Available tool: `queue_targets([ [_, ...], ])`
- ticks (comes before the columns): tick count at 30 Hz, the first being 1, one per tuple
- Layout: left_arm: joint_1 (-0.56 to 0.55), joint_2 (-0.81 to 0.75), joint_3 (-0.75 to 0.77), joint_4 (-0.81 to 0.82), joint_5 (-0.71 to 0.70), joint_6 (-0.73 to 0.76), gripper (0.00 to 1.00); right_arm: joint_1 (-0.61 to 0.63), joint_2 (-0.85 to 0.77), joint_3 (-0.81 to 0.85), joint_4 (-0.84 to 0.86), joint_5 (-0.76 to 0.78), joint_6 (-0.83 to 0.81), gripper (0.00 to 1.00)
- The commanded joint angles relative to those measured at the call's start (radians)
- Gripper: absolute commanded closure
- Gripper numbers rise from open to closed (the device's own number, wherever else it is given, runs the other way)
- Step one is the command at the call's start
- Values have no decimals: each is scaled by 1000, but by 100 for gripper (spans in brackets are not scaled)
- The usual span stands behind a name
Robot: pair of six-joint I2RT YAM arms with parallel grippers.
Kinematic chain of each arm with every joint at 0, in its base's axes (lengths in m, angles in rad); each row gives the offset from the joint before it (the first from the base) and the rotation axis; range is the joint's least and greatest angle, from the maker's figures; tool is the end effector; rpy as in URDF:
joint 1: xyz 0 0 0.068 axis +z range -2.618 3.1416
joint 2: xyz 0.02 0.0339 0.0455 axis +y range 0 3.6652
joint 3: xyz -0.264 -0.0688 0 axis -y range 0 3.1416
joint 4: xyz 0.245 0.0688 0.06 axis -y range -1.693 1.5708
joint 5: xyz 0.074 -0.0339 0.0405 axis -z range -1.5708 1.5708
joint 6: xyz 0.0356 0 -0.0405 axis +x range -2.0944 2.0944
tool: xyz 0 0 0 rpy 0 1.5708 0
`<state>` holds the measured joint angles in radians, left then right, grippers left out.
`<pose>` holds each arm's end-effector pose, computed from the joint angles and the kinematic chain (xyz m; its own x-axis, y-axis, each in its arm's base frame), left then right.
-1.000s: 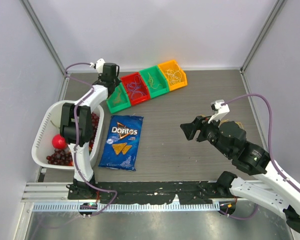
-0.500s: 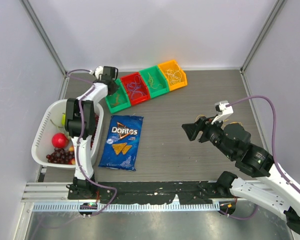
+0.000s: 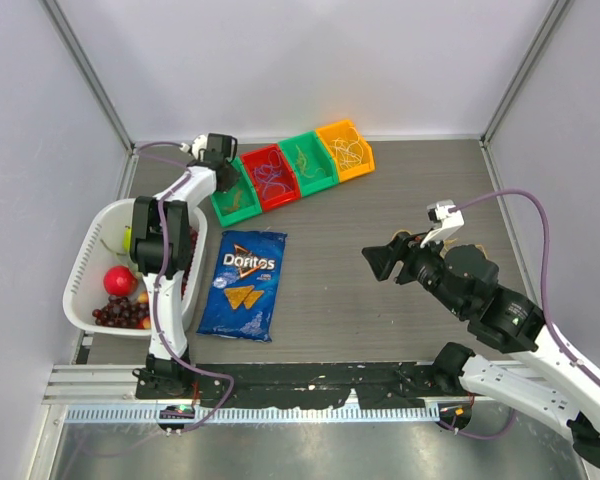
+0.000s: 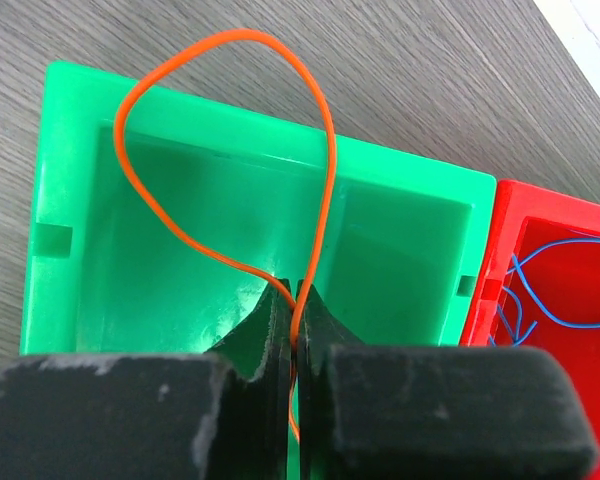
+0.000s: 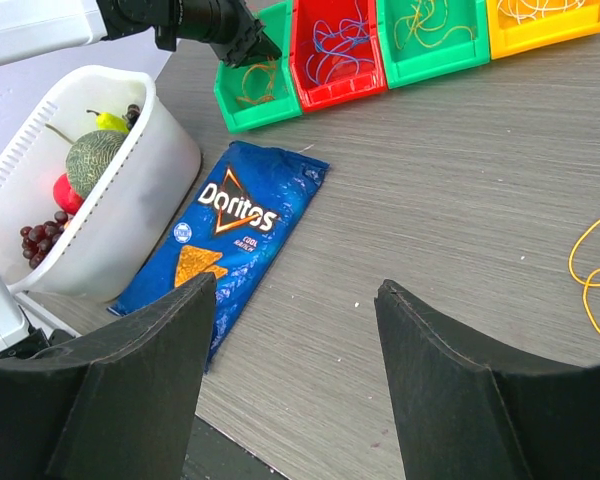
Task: Untangle the cables
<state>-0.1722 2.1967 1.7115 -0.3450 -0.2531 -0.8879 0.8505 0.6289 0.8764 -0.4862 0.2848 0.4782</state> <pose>0.4868 -0.0756 0.1862 -0.4584 -0.6826 -0.5692 -0.5644 0.7183 -0.4068 0.0962 0.0945 0.3614 -0.3875 0.2280 -0.8932 -0.4088 0.8260 0.3882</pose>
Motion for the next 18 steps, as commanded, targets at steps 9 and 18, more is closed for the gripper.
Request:
queue_targets([
  [9,-38,-150,-61,37,-83,81,57,1,18,-14,81,-24,16,30],
  [18,-44,-262,-81,34,-123,168,40,-1,46,-20,110,-49,20,30],
])
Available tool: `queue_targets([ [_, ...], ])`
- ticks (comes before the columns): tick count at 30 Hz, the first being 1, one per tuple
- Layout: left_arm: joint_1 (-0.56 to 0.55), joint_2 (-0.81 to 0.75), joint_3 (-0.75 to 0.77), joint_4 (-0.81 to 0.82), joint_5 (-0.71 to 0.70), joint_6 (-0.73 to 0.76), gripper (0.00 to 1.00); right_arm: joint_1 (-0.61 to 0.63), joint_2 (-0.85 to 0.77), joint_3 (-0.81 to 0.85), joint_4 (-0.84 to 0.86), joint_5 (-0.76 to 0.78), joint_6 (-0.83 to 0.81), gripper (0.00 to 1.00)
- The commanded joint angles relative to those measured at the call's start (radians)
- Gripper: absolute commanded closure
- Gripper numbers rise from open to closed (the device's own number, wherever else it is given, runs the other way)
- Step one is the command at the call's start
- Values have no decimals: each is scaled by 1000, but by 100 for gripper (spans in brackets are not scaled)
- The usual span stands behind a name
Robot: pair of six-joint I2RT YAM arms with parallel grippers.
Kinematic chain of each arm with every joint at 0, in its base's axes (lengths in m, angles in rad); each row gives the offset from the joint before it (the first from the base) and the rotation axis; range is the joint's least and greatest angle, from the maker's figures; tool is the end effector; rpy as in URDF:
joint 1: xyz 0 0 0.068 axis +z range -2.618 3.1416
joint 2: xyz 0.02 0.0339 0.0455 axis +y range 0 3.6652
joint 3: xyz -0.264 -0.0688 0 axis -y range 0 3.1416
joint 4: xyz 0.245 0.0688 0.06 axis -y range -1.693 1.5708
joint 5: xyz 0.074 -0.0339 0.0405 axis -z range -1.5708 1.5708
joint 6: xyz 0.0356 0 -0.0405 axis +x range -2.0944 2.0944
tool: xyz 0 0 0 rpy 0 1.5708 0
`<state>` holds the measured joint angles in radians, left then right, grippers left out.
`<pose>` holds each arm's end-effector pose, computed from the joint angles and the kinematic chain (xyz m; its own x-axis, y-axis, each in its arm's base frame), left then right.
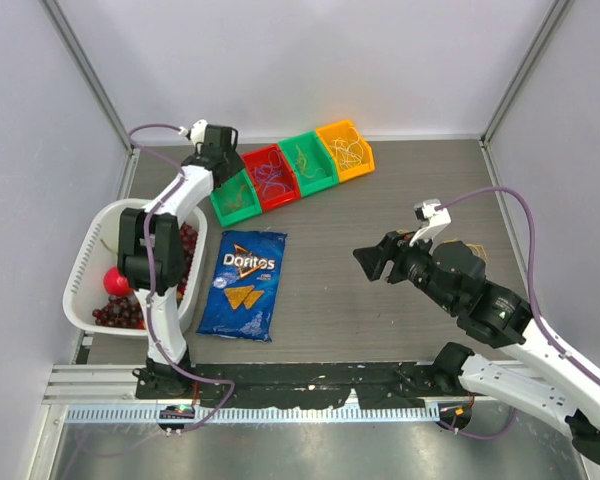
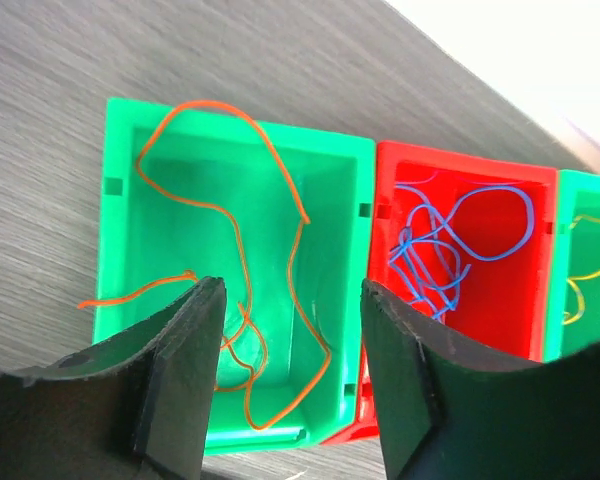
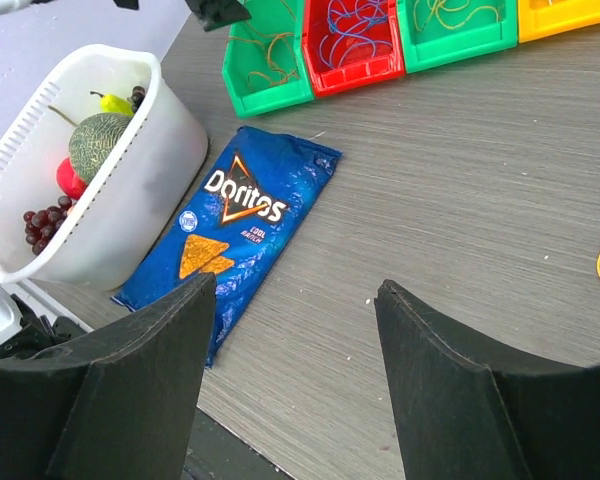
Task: Untangle the cables
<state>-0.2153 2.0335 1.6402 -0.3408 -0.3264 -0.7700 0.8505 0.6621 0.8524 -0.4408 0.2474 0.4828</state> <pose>0.4588 -0.0886 0.2391 -0.4488 -0.5768 -0.6825 -0.4773 0.8005 -0.3626 0.1029 0.1041 0.3542 -0.4105 0.2147 -0.8862 -0.4309 0.8109 0.3960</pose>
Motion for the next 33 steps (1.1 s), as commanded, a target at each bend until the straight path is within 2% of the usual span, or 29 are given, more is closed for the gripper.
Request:
queue_targets([
  [1,1,-114,-17,29,-53,54,38,-1,16,-3,71,-13,16,30],
  [6,-2,-206,-83,54,-36,49,32,-1,89,-12,96,35,27,30],
  [12,-61,-376,-204,118,76,29,24,-34,335,33,71,162,39,29],
  [14,-120,-427,-236,135,99,69,23,-125,407,34,59,150,68,28],
  [16,-192,-469,-259,146,139,144,23,-279,458,16,53,63,132,28],
  [17,-231,-485,-266,151,170,176,23,-397,487,7,57,3,152,28],
  [19,-292,-512,-284,155,226,248,23,-535,519,-7,44,-26,189,28],
  [23,-386,-568,-325,151,315,374,23,-729,544,-1,-31,113,224,23],
  [24,-406,-588,-339,154,322,392,23,-798,539,-9,-42,116,235,22],
  [25,-458,-640,-392,195,322,437,23,-930,524,-53,-27,90,262,24],
  [26,-463,-659,-423,210,364,436,23,-982,513,-62,0,76,263,24],
  [28,-481,-690,-448,218,356,411,23,-1018,519,-82,39,79,247,25],
  [31,-525,-719,-459,234,336,477,23,-1035,615,-47,57,99,202,24],
  [33,-539,-733,-453,209,253,523,23,-1051,687,-15,68,113,182,23],
])
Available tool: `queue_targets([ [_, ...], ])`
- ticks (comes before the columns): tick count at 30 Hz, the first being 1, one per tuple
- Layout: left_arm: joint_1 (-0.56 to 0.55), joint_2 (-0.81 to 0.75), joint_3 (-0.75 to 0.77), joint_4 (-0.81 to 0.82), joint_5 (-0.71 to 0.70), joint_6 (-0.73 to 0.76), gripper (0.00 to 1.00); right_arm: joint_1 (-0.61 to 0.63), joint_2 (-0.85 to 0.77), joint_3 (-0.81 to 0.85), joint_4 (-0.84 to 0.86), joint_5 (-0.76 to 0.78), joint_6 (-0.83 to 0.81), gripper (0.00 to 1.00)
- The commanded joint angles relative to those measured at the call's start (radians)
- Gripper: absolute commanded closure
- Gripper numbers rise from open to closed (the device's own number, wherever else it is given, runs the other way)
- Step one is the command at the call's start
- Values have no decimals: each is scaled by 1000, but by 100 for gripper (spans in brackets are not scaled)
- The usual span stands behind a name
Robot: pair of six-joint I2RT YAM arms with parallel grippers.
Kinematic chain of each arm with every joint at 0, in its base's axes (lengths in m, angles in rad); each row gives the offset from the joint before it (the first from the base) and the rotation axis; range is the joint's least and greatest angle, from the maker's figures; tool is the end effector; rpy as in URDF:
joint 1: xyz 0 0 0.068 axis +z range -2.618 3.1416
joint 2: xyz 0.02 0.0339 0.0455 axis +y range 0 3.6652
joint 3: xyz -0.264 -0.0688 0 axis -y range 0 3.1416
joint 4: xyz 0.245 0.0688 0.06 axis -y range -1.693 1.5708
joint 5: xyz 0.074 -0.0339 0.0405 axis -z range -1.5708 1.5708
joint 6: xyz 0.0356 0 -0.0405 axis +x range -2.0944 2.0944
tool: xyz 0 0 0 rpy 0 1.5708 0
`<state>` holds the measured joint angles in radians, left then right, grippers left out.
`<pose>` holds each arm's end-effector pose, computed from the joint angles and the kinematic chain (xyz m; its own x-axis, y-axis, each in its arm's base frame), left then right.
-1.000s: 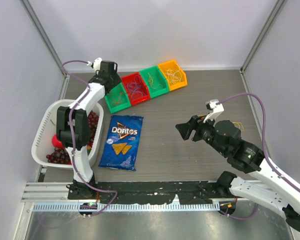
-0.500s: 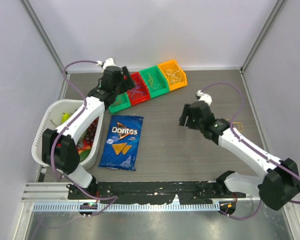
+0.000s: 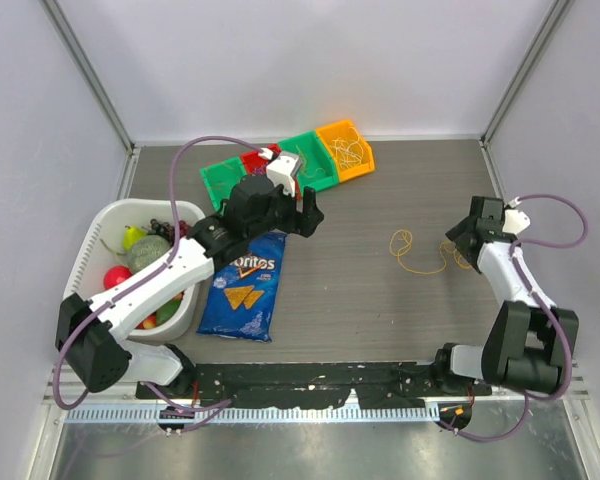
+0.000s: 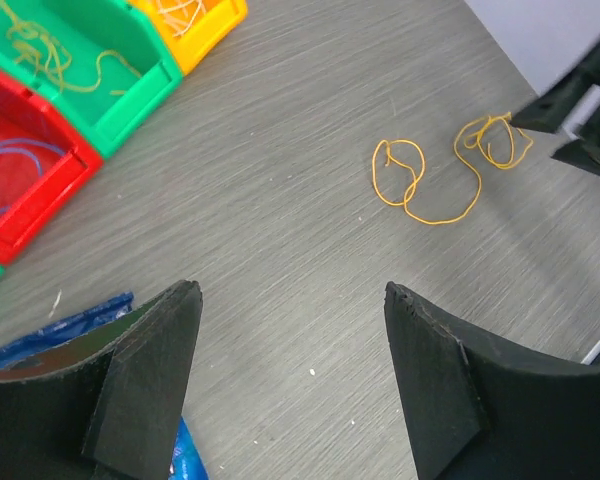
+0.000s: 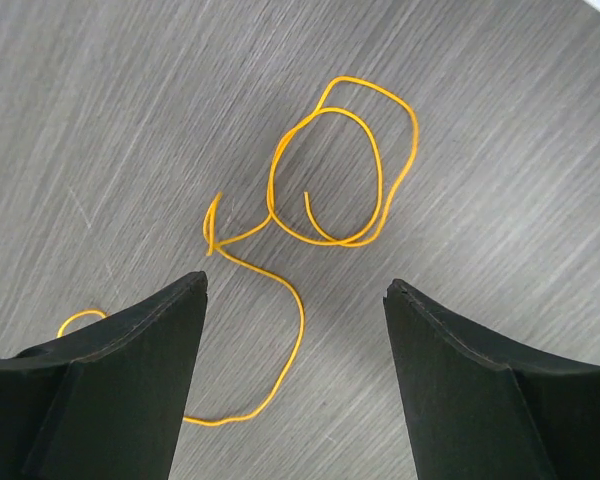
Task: Untangle the cables
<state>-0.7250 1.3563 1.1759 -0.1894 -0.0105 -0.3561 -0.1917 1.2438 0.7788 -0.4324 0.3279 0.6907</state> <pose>0.2381 -0.2105 0.3469 -0.4822 -0.0385 -0.8752 0.5203 0.7911 -0.3215 0.2415 -0.0586 0.2231 -0.3510 0.6825 -0.6411 0.7799 0.5920 0.2033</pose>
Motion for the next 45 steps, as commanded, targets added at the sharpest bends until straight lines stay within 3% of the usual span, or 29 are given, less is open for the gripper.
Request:
queue_targets([
  [1,-39,-63,11,51,-90,126,23,-18,129,74,73,28,-49,23],
  [6,-45,-109,-10,76,-127,152,23,-61,330,129,139,-64,-82,28],
  [11,-45,-106,-10,73,-161,172,23,-40,459,169,158,-191,-102,61],
  [12,-47,-103,-10,70,-161,174,23,-25,465,168,167,-200,-105,63],
  [14,-45,-100,-9,70,-158,171,23,37,459,162,178,-207,-109,77],
  [18,-45,-91,-12,71,-166,174,23,228,445,175,170,-248,-115,91],
  [23,-45,-79,-15,70,-186,183,23,475,447,211,149,-362,-91,93],
  [30,-45,-63,-16,68,-194,183,23,540,353,224,110,-343,-137,81],
  [31,-45,-65,-16,68,-194,181,23,540,345,224,107,-345,-163,70],
  [34,-45,-62,-16,68,-194,181,23,540,312,211,107,-397,-192,52],
  [37,-45,-63,-16,70,-198,183,23,540,286,195,95,-360,-206,17],
  [40,-45,-65,-15,65,-197,183,23,509,269,171,156,-389,-220,17],
  [44,-45,-66,-22,73,-198,186,23,393,315,111,288,-559,-169,16],
  [45,-45,-65,-22,73,-203,189,23,368,339,91,314,-625,-152,21],
])
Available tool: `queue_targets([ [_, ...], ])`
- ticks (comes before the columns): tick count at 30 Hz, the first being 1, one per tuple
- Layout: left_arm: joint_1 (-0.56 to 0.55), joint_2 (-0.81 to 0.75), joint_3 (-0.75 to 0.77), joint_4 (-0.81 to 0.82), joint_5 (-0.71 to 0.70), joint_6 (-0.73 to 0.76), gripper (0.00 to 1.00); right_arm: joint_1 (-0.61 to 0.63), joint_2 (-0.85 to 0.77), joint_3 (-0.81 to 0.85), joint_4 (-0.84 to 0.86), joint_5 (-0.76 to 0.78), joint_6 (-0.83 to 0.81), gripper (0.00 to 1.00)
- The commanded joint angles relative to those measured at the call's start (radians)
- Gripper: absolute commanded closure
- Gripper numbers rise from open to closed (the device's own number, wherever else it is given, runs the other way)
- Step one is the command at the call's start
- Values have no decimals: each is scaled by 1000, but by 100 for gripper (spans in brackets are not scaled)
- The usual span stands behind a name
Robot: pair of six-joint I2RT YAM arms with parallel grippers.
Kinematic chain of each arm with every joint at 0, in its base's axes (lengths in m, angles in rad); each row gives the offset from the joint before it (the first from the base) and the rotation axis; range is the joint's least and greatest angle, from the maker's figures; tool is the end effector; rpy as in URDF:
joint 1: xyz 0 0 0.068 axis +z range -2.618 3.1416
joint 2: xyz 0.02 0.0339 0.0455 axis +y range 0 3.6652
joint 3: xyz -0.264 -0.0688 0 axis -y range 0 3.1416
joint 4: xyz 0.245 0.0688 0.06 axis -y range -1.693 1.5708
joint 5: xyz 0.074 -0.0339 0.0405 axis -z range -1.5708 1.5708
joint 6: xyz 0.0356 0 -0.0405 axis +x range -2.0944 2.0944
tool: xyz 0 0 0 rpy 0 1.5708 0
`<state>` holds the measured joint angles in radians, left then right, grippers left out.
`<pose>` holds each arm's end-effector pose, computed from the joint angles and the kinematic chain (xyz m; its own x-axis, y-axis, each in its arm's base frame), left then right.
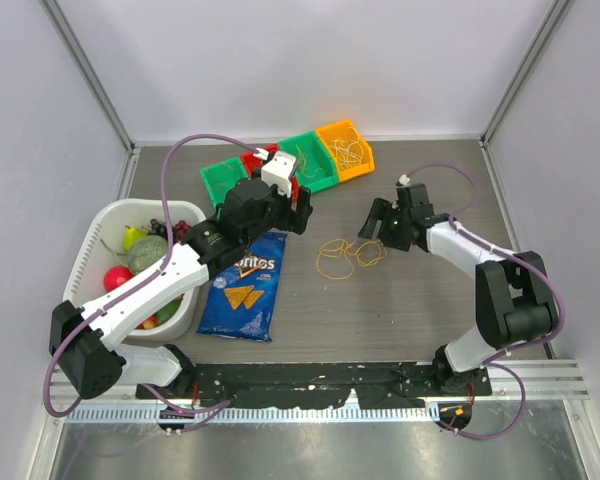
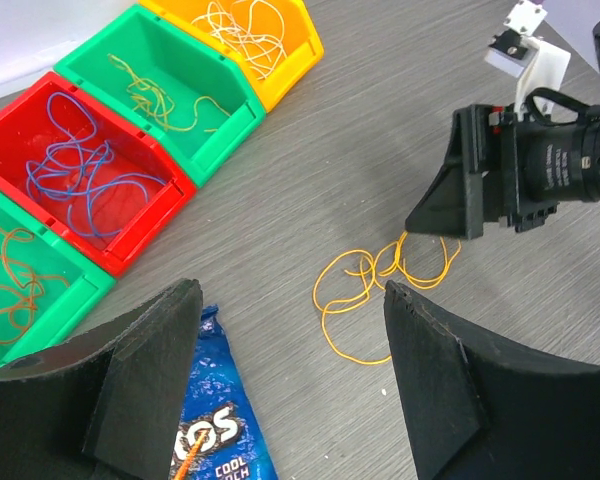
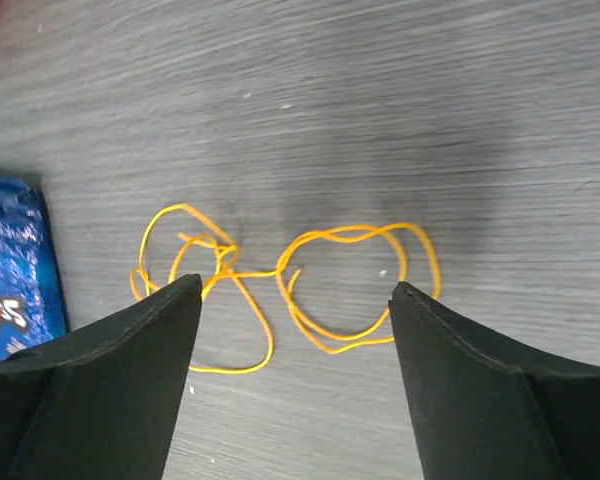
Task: Untangle the cables
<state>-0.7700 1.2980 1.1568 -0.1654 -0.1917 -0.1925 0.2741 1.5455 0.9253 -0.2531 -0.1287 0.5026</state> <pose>0.2228 -0.2066 0.3598 -0.3185 0.0472 -0.9468 0.5013 0.8561 -0.1259 0.3047 0.0904 0.2001 -0.8141 0.2673 -0.5155 0.0506 0.9170 0.3956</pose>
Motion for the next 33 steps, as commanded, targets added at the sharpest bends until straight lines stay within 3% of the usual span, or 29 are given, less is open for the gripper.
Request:
queue_targets([
  [1,0,-2,0,47,-28,28,23,-102,48,-62,162,-186,39,23],
  [8,0,0,3,43,-14,21,23,-98,79,-154,350,-281,80,22],
  [15,0,4,1,44,-12,19,23,-39,139,-137,474,-327,132,21],
  [20,0,7,1,44,-18,21,23,33,140,-68,375,-229,96,20],
  [27,0,23,4,38,-26,22,23,97,65,6,177,20,40,20],
  [33,0,7,4,41,-2,2,23,163,68,58,135,-26,119,19],
])
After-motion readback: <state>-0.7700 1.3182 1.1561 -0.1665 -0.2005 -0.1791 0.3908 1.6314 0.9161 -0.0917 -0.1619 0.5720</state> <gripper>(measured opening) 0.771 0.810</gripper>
